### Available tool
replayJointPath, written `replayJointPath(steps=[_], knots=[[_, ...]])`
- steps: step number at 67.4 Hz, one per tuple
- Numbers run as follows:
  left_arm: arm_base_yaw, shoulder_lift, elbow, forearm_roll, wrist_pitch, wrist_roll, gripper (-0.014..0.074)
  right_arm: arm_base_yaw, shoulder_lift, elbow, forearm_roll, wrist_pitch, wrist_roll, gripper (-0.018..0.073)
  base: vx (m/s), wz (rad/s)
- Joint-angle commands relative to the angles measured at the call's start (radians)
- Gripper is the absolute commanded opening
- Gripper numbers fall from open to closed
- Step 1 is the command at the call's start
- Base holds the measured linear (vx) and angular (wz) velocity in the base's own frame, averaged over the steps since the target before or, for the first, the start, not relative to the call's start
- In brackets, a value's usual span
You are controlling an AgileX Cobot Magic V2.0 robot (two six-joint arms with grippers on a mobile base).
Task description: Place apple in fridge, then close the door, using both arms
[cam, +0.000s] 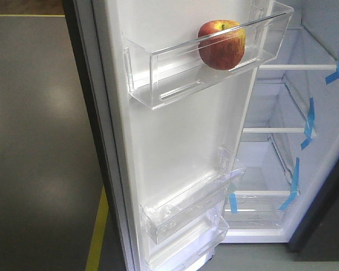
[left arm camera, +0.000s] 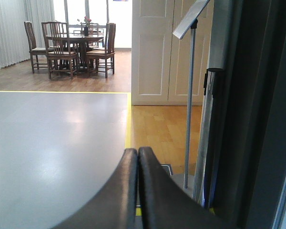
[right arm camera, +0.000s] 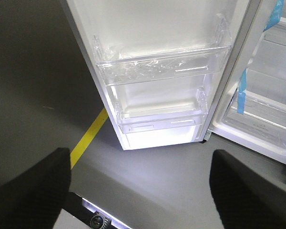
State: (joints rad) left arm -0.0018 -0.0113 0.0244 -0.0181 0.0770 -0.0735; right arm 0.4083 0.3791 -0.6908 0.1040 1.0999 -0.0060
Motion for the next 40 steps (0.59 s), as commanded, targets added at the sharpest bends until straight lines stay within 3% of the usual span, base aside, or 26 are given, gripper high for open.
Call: replayJointPath(steps=[1, 22, 30, 40], knots=[[0.003, -0.016, 0.029, -0.009, -0.077, -0.002, -0.0005, 0.002, 0.008, -0.024, -0.002, -0.039, -0.001, 0.0567, 0.00, 0.00], [0.003, -0.016, 0.029, -0.017, -0.104, -0.003, -0.0006, 0.002, -0.069, -0.024, 0.014, 0.092, -0.020, 0.0533, 0.00, 0.00], [0.003, -0.016, 0.029, -0.017, -0.107, -0.038, -0.0006, 0.002, -0.137, -0.024, 0.012, 0.127, -0.020, 0.0517, 0.00, 0.00], [0.003, -0.016, 0.023, -0.016, -0.147, -0.150, -0.0006, 0.002, -0.182, -0.024, -0.013, 0.150, -0.020, 0.0496, 0.00, 0.00]])
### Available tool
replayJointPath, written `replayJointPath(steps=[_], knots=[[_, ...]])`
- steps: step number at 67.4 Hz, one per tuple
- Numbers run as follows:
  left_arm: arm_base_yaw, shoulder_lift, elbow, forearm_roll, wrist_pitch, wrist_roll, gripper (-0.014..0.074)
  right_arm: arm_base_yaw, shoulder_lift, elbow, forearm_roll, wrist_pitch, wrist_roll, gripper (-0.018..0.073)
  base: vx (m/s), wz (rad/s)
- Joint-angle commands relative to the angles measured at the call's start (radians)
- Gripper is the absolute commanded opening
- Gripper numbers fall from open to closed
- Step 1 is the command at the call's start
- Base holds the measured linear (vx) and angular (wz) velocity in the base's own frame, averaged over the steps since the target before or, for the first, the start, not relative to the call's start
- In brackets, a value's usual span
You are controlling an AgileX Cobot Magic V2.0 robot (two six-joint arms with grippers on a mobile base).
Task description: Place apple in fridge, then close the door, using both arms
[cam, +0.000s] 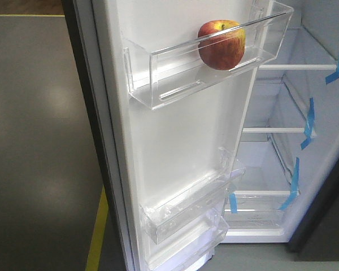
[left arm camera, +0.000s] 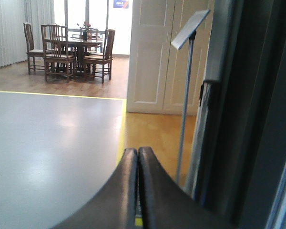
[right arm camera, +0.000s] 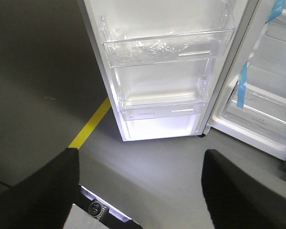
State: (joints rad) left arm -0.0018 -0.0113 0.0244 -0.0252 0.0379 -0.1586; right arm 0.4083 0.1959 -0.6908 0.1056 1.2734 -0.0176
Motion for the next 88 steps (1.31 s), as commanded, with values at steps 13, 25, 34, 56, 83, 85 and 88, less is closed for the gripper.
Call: replayJointPath(steps=[13, 25, 34, 56, 83, 85, 88], knots=[[0.003, 0.013, -0.093, -0.009, -0.083, -0.067, -0.0006, 0.002, -0.001, -0.024, -0.015, 0.014, -0.009, 0.0473, 0.00, 0.00], [0.003, 0.199, -0.312, 0.000, 0.090, -0.041, -0.0006, 0.002, -0.001, -0.024, -0.015, 0.014, -0.009, 0.0470, 0.00, 0.00], [0.003, 0.406, -0.504, 0.000, 0.263, 0.009, -0.0006, 0.002, -0.001, -0.024, -0.015, 0.014, -0.008, 0.0470, 0.00, 0.00], [0.003, 0.880, -0.872, -0.001, 0.564, 0.122, -0.0006, 0.002, -0.001, -0.024, -0.014, 0.014, -0.008, 0.0470, 0.00, 0.00], [0.002, 1.309, -1.193, -0.072, 0.675, 0.206, -0.0006, 0.002, -0.001, -0.024, -0.014, 0.014, -0.008, 0.0470, 0.00, 0.00], [0.002, 1.330, -1.216, -0.091, 0.671, 0.225, -0.0006, 0.002, -0.001, -0.024, -0.014, 0.014, -0.008, 0.0470, 0.00, 0.00], [0.002, 1.366, -1.244, -0.124, 0.666, 0.256, -0.0006, 0.002, -0.001, -0.024, -0.014, 0.014, -0.008, 0.0470, 0.00, 0.00]])
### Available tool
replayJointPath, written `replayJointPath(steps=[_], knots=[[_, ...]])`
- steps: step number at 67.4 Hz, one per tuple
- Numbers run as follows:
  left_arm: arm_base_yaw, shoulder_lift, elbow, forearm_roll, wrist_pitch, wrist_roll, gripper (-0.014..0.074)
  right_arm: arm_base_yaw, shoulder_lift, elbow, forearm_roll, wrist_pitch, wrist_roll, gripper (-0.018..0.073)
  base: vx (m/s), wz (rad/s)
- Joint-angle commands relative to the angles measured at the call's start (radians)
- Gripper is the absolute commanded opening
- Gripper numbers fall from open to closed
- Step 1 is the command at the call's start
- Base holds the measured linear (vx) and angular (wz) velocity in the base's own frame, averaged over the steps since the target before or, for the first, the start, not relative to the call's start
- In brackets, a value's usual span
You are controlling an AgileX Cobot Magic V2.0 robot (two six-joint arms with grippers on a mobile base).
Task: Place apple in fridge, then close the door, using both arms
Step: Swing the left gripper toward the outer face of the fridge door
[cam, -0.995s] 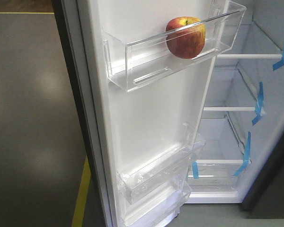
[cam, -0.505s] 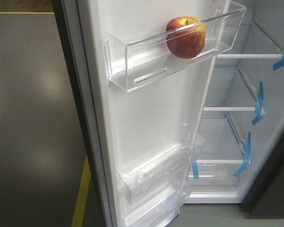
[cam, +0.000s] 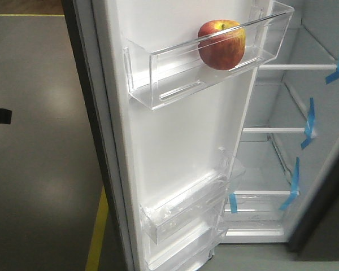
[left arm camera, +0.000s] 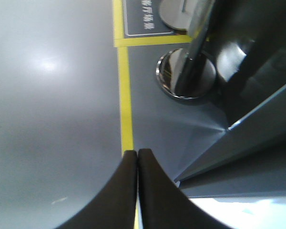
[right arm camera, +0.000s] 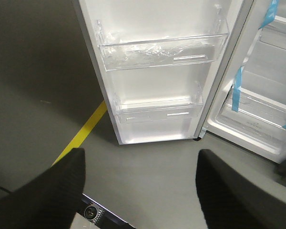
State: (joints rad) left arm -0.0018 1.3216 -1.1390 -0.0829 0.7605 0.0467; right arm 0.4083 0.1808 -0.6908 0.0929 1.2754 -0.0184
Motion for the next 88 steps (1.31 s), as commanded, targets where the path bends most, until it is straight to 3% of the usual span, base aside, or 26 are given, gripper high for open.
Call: replayJointPath(steps=[1, 29, 46, 59, 88], knots=[[0.002, 0.043, -0.090, -0.076, -0.058, 0.059, -0.0006, 0.002, 0.014, -0.024, -0.002, 0.012, -0.007, 0.0470, 0.00, 0.00], [0.001, 0.280, -0.321, -0.322, -0.088, 0.204, -0.0006, 0.002, 0.014, -0.024, -0.002, 0.012, -0.007, 0.0470, 0.00, 0.00], [-0.014, 0.369, -0.371, -0.538, -0.127, 0.327, -0.0006, 0.002, 0.014, -0.024, -0.002, 0.010, -0.007, 0.0470, 0.00, 0.00], [-0.088, 0.398, -0.384, -0.553, -0.129, 0.386, -0.0006, 0.002, 0.014, -0.024, -0.002, 0.010, -0.007, 0.0470, 0.00, 0.00], [-0.249, 0.398, -0.391, -0.553, -0.124, 0.422, -0.0006, 0.002, 0.014, -0.024, -0.002, 0.010, -0.007, 0.0470, 0.00, 0.00]])
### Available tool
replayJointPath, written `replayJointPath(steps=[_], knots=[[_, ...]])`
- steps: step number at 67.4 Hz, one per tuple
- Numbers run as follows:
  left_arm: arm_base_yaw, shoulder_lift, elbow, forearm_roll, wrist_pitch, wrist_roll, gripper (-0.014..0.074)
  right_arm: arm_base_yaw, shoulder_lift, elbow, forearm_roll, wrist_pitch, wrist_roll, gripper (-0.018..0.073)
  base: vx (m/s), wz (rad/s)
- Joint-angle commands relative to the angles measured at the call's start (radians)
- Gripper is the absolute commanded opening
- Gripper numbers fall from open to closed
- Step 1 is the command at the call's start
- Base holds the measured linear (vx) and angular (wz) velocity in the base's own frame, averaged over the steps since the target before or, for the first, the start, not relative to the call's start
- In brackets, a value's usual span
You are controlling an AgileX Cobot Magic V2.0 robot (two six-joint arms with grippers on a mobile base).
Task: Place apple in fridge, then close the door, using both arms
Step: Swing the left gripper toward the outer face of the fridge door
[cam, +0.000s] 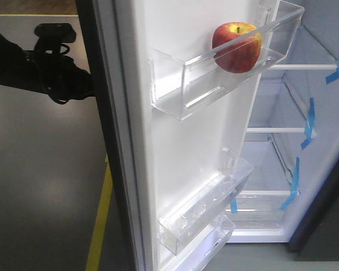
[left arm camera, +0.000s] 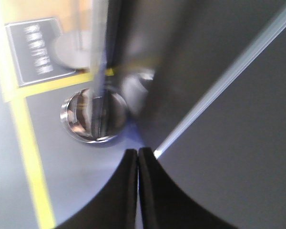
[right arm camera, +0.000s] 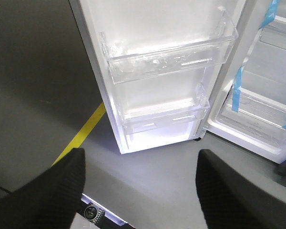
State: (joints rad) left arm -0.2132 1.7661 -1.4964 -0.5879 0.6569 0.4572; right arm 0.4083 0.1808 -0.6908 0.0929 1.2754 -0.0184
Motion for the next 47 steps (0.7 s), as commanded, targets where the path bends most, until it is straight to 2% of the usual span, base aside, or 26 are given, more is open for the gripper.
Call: replayJointPath(steps=[1, 13, 27, 34, 47], knots=[[-0.041, -0.047, -0.034, -0.048, -0.020, 0.011, -0.0006, 0.002, 0.014, -0.024, -0.002, 0.010, -0.007, 0.0470, 0.00, 0.00], [-0.104, -0.050, -0.034, -0.048, -0.020, 0.012, -0.0006, 0.002, 0.014, -0.024, -0.002, 0.010, -0.007, 0.0470, 0.00, 0.00], [-0.188, -0.050, -0.034, -0.074, -0.016, 0.059, -0.0006, 0.002, 0.014, -0.024, -0.002, 0.010, -0.007, 0.0470, 0.00, 0.00], [-0.232, -0.050, -0.034, -0.146, -0.016, 0.122, -0.0006, 0.002, 0.014, -0.024, -0.002, 0.010, -0.007, 0.0470, 0.00, 0.00], [-0.313, -0.050, -0.034, -0.350, -0.035, 0.280, -0.0006, 0.002, 0.014, -0.024, -0.002, 0.010, -0.007, 0.0470, 0.00, 0.00]])
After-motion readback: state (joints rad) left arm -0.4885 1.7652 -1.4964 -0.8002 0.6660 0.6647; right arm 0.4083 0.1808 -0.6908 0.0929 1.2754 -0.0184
